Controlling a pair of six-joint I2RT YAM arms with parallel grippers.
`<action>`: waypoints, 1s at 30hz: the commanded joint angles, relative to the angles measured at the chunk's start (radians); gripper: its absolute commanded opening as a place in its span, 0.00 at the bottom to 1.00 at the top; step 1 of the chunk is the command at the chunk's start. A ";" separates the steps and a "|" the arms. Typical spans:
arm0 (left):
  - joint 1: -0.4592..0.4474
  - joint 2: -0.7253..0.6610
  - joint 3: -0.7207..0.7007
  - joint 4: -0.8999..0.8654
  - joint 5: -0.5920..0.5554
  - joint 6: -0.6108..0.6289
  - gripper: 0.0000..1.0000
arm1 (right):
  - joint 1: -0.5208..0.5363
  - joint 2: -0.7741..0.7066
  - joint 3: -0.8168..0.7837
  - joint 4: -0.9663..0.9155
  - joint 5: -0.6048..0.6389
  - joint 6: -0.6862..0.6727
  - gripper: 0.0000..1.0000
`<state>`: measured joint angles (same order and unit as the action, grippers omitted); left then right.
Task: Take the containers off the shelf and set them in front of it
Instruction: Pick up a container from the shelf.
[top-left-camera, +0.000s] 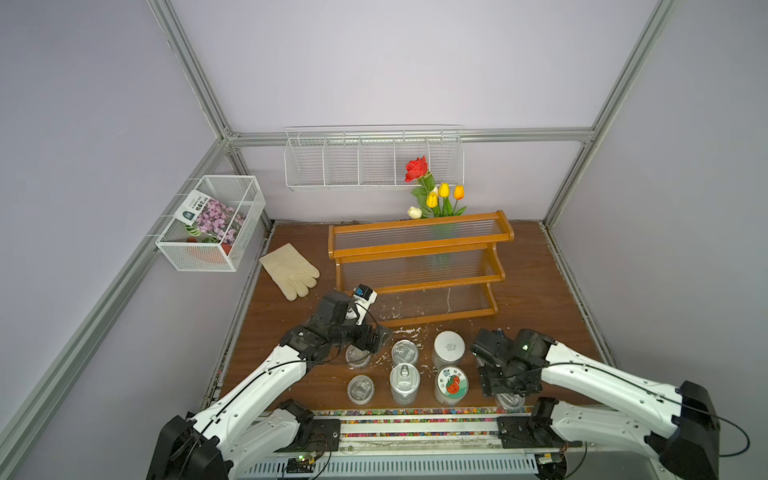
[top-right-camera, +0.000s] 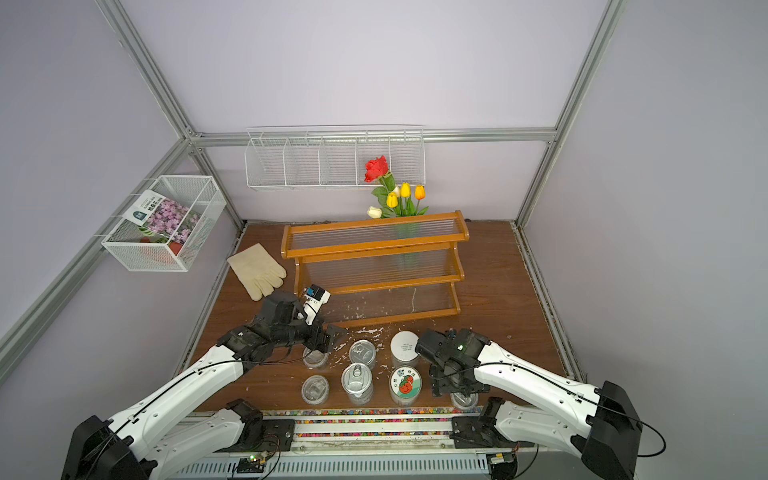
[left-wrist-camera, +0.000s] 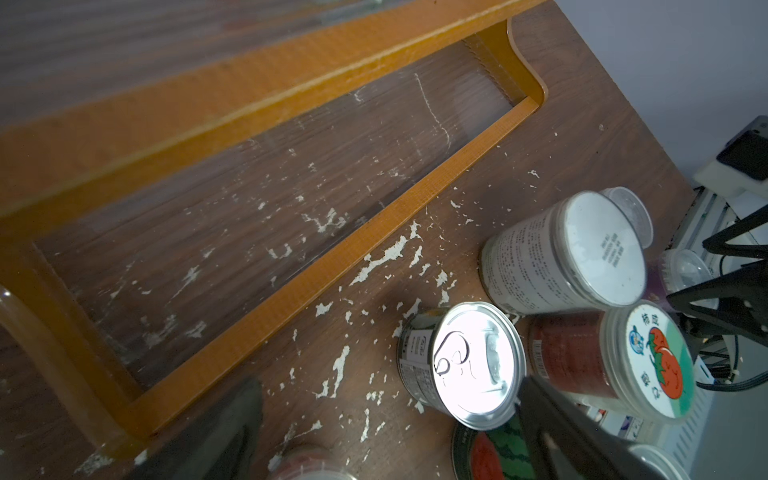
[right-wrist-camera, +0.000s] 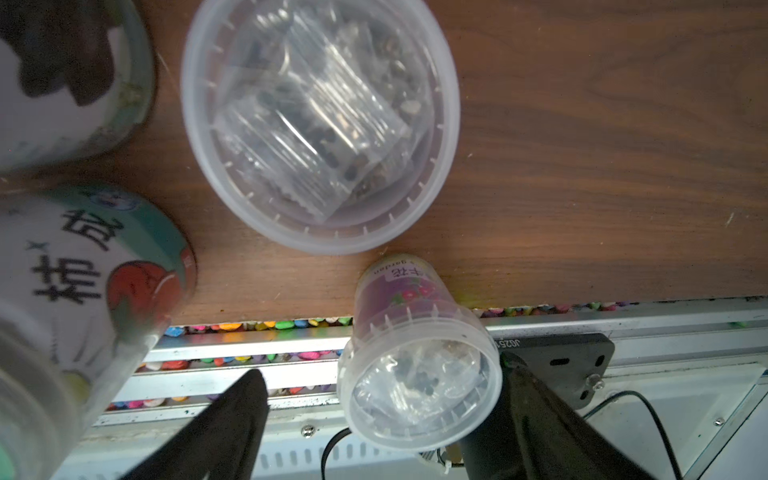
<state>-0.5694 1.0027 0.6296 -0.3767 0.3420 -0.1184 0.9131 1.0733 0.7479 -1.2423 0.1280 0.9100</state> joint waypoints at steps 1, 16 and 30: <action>0.005 -0.023 -0.022 -0.014 0.018 0.001 0.99 | -0.025 0.042 -0.015 0.016 -0.048 -0.033 0.94; 0.005 -0.061 -0.038 -0.019 0.022 -0.014 0.99 | -0.043 0.052 -0.034 0.051 -0.015 -0.009 0.91; 0.005 -0.040 -0.031 -0.019 0.037 -0.007 0.99 | -0.064 0.032 0.051 -0.074 0.086 0.035 0.96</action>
<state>-0.5694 0.9623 0.6037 -0.3912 0.3656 -0.1261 0.8654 1.0840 0.7879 -1.2652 0.1699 0.9115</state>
